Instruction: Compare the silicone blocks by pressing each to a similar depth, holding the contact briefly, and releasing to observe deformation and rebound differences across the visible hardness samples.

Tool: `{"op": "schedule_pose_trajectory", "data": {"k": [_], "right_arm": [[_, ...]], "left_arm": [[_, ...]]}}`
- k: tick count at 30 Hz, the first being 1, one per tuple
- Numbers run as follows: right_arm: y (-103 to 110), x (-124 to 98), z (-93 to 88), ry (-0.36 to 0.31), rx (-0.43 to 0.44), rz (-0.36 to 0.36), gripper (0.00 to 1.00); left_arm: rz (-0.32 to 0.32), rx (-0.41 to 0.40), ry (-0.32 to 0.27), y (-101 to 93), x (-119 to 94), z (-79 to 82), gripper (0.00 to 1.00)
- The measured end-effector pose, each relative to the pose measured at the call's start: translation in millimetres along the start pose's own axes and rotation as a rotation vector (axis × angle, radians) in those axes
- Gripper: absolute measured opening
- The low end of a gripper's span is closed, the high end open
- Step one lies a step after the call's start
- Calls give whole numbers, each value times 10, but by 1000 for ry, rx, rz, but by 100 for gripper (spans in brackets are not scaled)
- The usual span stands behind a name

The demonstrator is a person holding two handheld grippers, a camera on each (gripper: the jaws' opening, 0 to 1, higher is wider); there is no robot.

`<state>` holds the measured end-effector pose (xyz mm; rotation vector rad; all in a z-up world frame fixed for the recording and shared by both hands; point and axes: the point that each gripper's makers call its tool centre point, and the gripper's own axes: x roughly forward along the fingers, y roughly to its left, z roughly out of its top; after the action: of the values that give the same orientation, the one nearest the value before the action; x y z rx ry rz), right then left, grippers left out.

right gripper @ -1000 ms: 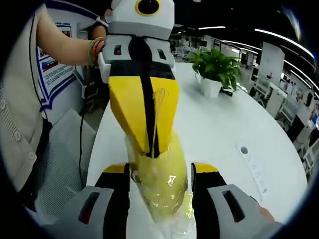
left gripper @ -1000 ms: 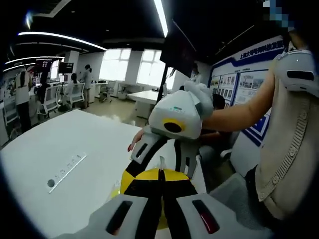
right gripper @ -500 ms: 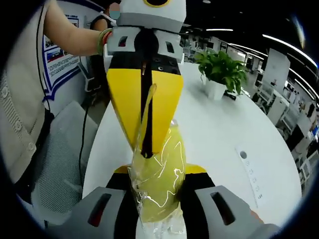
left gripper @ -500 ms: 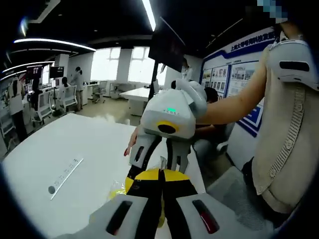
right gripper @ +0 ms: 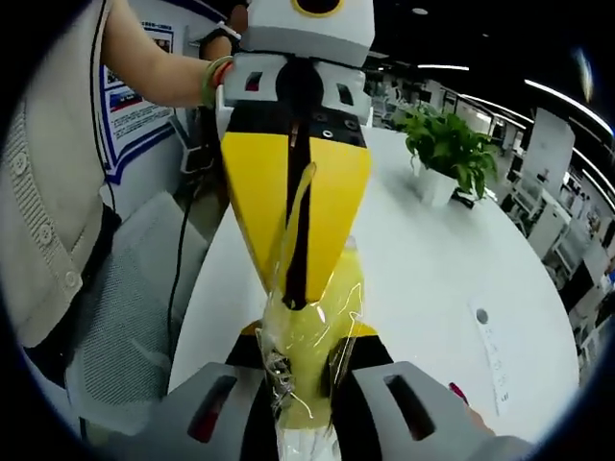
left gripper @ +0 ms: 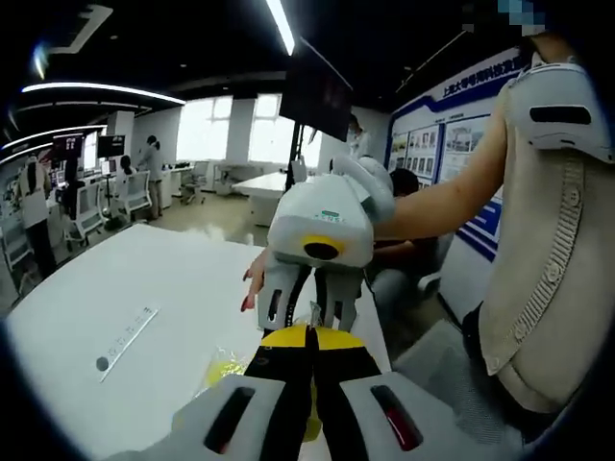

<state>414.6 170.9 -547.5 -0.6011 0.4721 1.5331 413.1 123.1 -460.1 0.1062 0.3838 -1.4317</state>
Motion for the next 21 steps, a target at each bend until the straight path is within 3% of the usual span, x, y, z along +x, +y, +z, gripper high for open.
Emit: {"op": "schedule_pose_trajectory", "data": {"k": [9,21], "right_arm": [[60,-43,-26,22,19,21,6],[58,-80,-29,32,9,-3,7]], "left_arm": [[-8,8,-2,-50,25,11,0],[-7,22,-2,-92,38,29,0]]}}
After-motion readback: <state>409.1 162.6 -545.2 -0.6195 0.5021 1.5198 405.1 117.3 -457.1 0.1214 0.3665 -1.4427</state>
